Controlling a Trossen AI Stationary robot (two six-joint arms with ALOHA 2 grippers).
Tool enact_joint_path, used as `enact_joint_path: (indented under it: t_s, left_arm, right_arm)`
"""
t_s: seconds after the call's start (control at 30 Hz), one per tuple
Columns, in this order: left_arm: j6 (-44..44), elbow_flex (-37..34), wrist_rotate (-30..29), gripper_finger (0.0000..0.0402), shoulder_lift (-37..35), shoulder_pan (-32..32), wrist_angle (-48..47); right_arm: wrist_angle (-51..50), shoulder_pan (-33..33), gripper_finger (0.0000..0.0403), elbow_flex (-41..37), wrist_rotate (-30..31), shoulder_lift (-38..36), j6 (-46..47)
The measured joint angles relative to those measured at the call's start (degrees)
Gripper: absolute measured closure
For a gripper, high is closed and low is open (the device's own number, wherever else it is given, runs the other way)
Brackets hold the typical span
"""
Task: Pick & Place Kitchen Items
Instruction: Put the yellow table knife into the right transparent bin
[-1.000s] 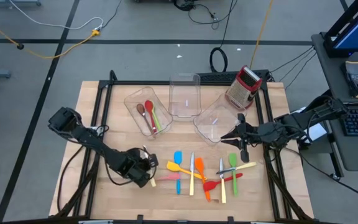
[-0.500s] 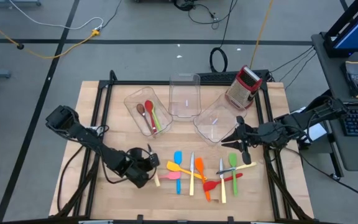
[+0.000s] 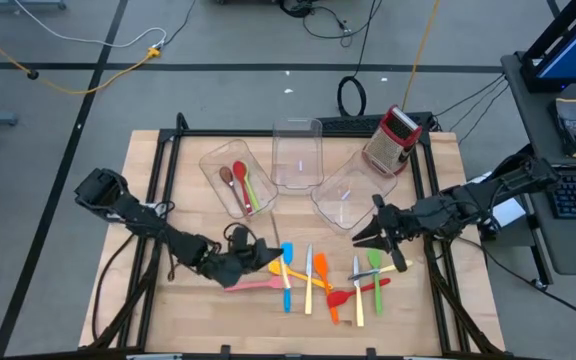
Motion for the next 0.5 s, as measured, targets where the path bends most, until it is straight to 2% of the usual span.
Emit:
enact_joint_path:
  t_s: [0.27,0.5]
  left_arm:
    - [18.54,0.09,0.06,0.0377,-0.02,4.27,17.51]
    - [27.08,1.39,4.0,0.0377,-0.04,7.44,21.8]
  right_arm:
    - [7.39,0.0,0.0327,0.0,-0.31,6.51,0.02]
    - [13.86,0.0,0.0295,0.0,-0.35,11.95,-0.64]
